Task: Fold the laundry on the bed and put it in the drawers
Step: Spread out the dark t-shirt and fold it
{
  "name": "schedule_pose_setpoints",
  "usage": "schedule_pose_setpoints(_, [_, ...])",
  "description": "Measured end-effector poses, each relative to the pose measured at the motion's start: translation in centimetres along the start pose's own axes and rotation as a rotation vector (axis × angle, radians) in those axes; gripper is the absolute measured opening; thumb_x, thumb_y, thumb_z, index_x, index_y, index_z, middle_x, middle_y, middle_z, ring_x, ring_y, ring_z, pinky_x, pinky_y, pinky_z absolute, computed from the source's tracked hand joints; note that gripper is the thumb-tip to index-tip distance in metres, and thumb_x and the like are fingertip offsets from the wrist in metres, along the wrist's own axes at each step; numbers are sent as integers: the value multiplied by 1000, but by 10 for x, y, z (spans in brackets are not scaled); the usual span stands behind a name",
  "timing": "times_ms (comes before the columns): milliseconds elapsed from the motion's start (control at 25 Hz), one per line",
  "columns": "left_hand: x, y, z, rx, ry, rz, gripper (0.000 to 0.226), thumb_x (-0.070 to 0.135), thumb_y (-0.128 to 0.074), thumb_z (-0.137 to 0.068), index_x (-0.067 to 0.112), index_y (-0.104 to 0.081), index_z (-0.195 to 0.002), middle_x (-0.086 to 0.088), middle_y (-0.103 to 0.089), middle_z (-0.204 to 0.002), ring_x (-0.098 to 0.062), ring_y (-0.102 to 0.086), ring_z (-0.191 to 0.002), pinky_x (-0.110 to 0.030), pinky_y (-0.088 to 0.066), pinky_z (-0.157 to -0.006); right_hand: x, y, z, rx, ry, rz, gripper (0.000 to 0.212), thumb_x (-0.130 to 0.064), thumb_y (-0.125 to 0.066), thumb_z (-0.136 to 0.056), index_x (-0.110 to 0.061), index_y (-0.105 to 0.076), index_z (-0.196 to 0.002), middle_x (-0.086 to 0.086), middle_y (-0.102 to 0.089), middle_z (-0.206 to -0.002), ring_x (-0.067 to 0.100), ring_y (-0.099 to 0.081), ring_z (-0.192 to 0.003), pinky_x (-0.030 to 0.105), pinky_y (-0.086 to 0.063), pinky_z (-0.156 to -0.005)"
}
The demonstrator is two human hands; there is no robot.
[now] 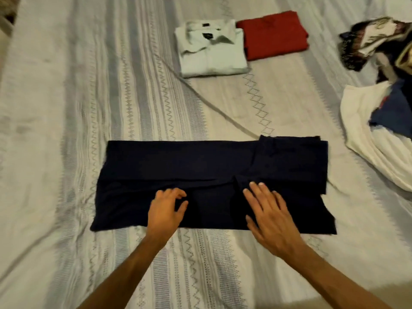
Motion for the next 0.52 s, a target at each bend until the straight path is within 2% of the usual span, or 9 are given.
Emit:
schedule_pose_setpoints(120, [-93, 40, 3, 131, 99, -204, 41, 61, -63, -94, 29, -66, -119, -1, -61, -122, -34, -52, -109, -52, -51, -83, -92, -51, -11, -154, 331, 1, 82, -28, -60, -89, -14, -27, -163, 6, -23, -171, 26, -22, -158, 54, -30, -123])
schedule_pose_setpoints(200, [-150, 64, 5, 187, 184, -258, 50, 65, -60, -93, 28, -61, -127, -6, -56, -129, -41, -50, -115, -60, -49, -86, -142, -79, -19, -221, 424, 20, 74, -30, -45, -95, -11, -24, -163, 9, -23, -171, 28, -19, -158, 55, -33, -121])
schedule_pose_setpoints(280, [-201, 81, 7, 210, 339, -191, 71, 72, -67, -84, 23, -52, -133, -13, -53, -133, -45, -49, -118, -63, -47, -92, -176, -98, -32, -265, 353, 55, 70, -30, -27, -97, -6, -22, -162, 15, -18, -171, 34, -16, -157, 61, -30, -120])
schedule_pose_setpoints(320, [-217, 85, 7, 194, 410, -99, 82, 78, -69, -77, 21, -48, -132, -16, -54, -131, -44, -52, -117, -60, -49, -92, -187, -102, -37, -280, 307, 86, 70, -30, -27, -97, -4, -21, -162, 18, -16, -170, 37, -15, -157, 62, -27, -121])
schedule_pose_setpoints(360, [-229, 88, 6, 158, 448, 17, 88, 82, -68, -73, 20, -45, -131, -15, -58, -127, -40, -57, -115, -54, -53, -89, -198, -105, -43, -286, 277, 119, 71, -31, -35, -98, -2, -21, -162, 21, -16, -170, 39, -16, -156, 63, -26, -121])
schedule_pose_setpoints(440, [-240, 92, 7, 69, 430, 271, 81, 75, -72, -76, 22, -43, -130, -9, -67, -121, -29, -68, -105, -36, -56, -74, -224, -103, -53, -302, 205, 119, 82, -31, -64, -91, -1, -28, -159, 22, -23, -167, 42, -28, -153, 62, -33, -116])
schedule_pose_setpoints(480, [-239, 97, 6, 55, 379, 339, 73, 67, -72, -81, 24, -42, -132, -6, -68, -119, -25, -69, -102, -31, -53, -70, -235, -100, -60, -288, 163, 82, 83, -33, -72, -87, -2, -38, -156, 21, -31, -165, 41, -38, -149, 61, -39, -112])
schedule_pose_setpoints(520, [-236, 105, 4, 73, 307, 343, 67, 61, -71, -86, 28, -43, -136, -3, -65, -121, -22, -66, -104, -31, -52, -71, -245, -93, -67, -239, 121, 33, 75, -37, -71, -87, -5, -49, -151, 18, -41, -161, 37, -48, -143, 58, -45, -109])
Point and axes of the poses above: each hand's wrist, its own z-axis away from the middle knuckle, its own y-axis out of the back of the hand, x = y × z, the point moved 5 cm from there along -z, towards the middle knuckle
